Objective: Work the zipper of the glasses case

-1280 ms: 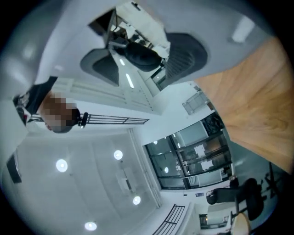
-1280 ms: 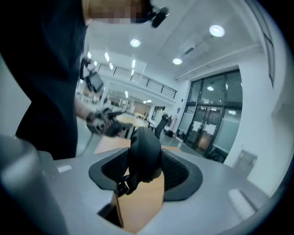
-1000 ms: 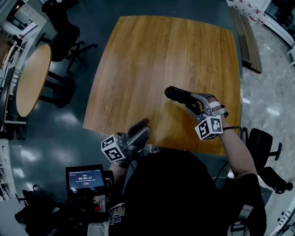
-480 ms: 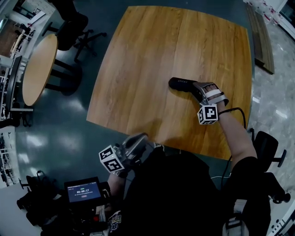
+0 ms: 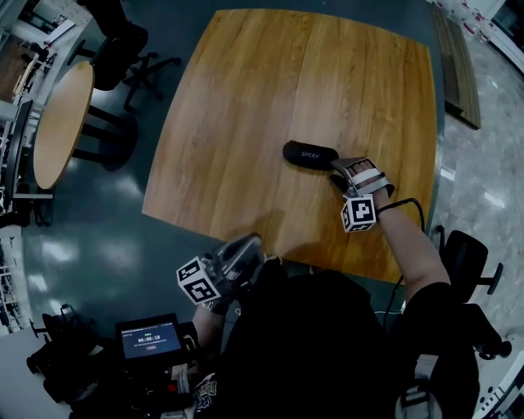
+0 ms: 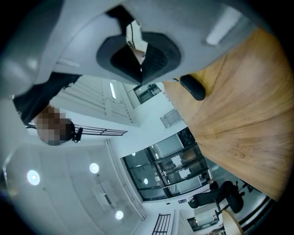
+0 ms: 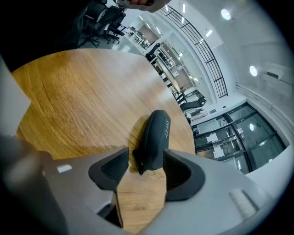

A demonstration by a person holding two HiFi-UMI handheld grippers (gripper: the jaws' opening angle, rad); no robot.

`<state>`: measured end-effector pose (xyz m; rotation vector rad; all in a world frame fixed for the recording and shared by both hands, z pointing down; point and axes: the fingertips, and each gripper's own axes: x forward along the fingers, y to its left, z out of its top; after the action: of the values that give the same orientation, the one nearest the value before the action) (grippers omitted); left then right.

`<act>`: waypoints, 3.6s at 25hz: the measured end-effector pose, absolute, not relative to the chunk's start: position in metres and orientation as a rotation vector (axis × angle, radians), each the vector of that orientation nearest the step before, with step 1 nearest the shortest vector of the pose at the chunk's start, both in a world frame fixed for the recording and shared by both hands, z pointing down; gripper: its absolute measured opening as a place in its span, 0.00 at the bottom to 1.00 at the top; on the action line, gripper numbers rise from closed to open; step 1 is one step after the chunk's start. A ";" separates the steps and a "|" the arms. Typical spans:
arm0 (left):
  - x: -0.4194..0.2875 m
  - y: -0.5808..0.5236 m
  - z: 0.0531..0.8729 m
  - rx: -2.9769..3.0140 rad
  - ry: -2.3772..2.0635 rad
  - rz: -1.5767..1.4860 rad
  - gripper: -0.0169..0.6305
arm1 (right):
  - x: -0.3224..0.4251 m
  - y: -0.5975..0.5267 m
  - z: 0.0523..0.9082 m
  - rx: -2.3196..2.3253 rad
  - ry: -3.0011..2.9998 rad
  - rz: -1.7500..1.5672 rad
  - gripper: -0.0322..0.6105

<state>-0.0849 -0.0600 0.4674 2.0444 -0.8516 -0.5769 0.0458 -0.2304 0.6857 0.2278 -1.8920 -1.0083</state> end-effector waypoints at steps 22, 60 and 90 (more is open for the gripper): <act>-0.035 -0.045 0.464 2.211 -0.972 -0.138 0.02 | -0.002 -0.084 0.463 0.552 -2.940 1.229 0.06; -0.031 0.169 0.468 2.342 -0.727 -0.158 0.02 | 0.023 0.175 0.450 1.187 -2.900 1.120 0.06; 0.011 0.193 0.470 2.354 -0.701 -0.127 0.02 | 0.051 0.198 0.456 1.170 -2.904 1.129 0.06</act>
<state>0.0108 0.1932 0.4699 2.3539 -0.7010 -0.1273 0.0514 0.1977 0.4557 1.1697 -2.9043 1.1288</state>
